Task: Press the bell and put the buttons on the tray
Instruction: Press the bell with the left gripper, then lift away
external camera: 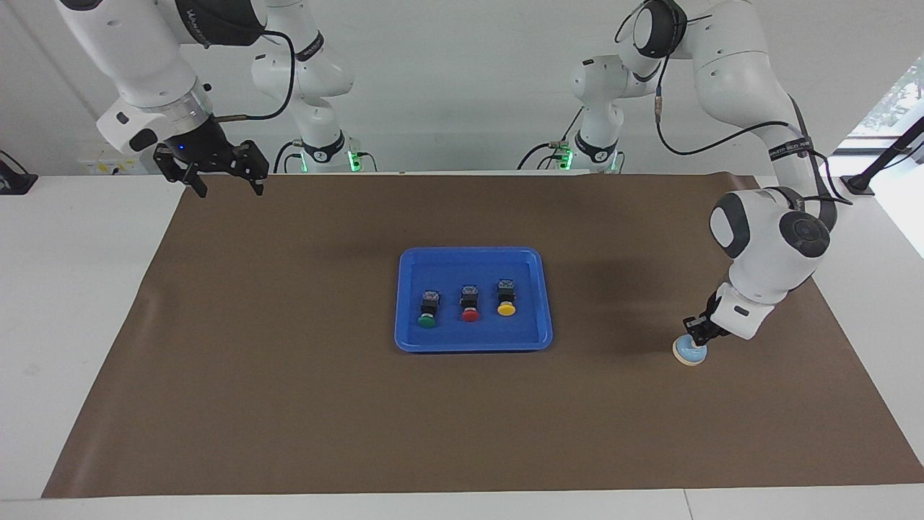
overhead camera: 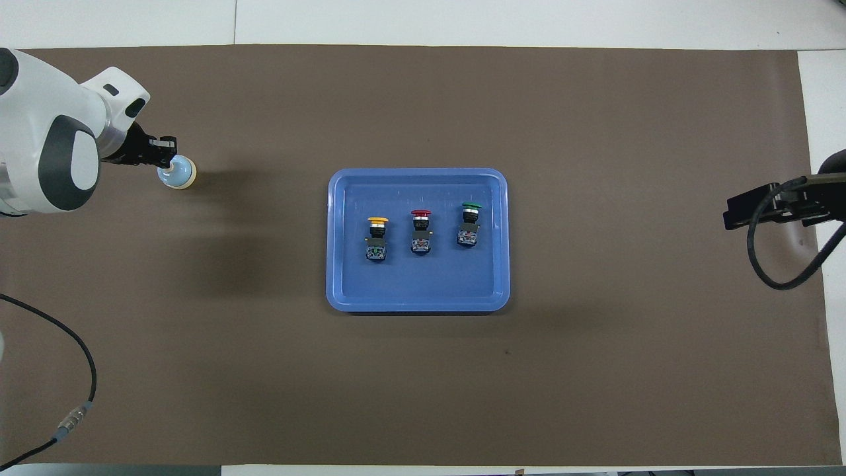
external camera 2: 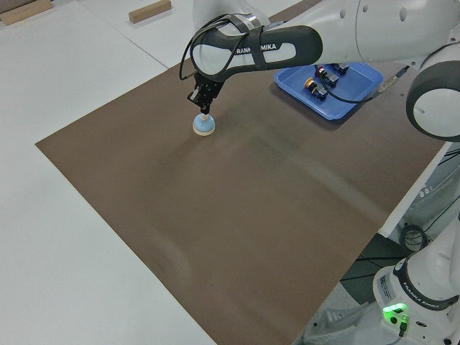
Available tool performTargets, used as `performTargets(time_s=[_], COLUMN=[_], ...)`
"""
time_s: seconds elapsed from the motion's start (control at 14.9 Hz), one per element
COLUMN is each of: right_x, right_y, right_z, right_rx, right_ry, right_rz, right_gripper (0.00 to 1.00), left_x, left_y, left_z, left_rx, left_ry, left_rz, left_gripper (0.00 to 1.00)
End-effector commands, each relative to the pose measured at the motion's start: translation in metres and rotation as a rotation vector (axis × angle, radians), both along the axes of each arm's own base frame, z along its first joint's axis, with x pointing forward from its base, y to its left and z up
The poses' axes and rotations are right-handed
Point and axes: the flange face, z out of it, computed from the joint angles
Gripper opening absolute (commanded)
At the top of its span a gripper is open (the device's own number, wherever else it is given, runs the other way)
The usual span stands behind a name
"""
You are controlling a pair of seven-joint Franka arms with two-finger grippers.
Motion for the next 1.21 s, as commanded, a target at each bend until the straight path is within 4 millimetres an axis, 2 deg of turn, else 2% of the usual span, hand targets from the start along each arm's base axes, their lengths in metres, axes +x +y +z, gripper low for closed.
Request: performTargets(time_s=[0.0,0.2,0.27,0.54,0.67,0.87,1.07,1.14], right_x=[-0.006,-0.006,-0.006,-0.006,-0.006,-0.006,-0.006,-0.006], right_y=[-0.005,-0.005,-0.005,-0.005,-0.005,-0.005,-0.005,-0.005], right_z=[0.002,0.002,0.001,0.002,0.002,0.002,0.002,0.002], right_rx=[0.012,0.012,0.012,0.012,0.012,0.012,0.012,0.012], right_ry=[0.002,0.002,0.003,0.002,0.002,0.002,0.002,0.002], right_rz=[0.011,0.011,0.011,0.009,0.011,0.011,0.011,0.009], right_gripper=[1.00,1.00,1.00,1.00,1.00,1.00,1.00,1.00], left_x=[-0.001,-0.010,-0.011,-0.010,-0.011,-0.025,-0.050,-0.060], left_y=[0.010,0.008,0.008,0.002,0.005,-0.003,-0.007,-0.009], left_z=[-0.012,-0.038,-0.040,-0.030,-0.001,0.062,0.127,0.150], left_rx=[0.018,0.014,0.013,0.016,0.021,0.023,0.029,0.032], left_ry=[-0.028,-0.045,-0.052,-0.028,-0.023,-0.041,-0.045,-0.057], left_rz=[0.001,-0.003,-0.004,-0.011,-0.007,-0.011,-0.010,-0.012], left_gripper=[0.00,0.00,0.00,0.00,0.00,0.00,0.00,0.19])
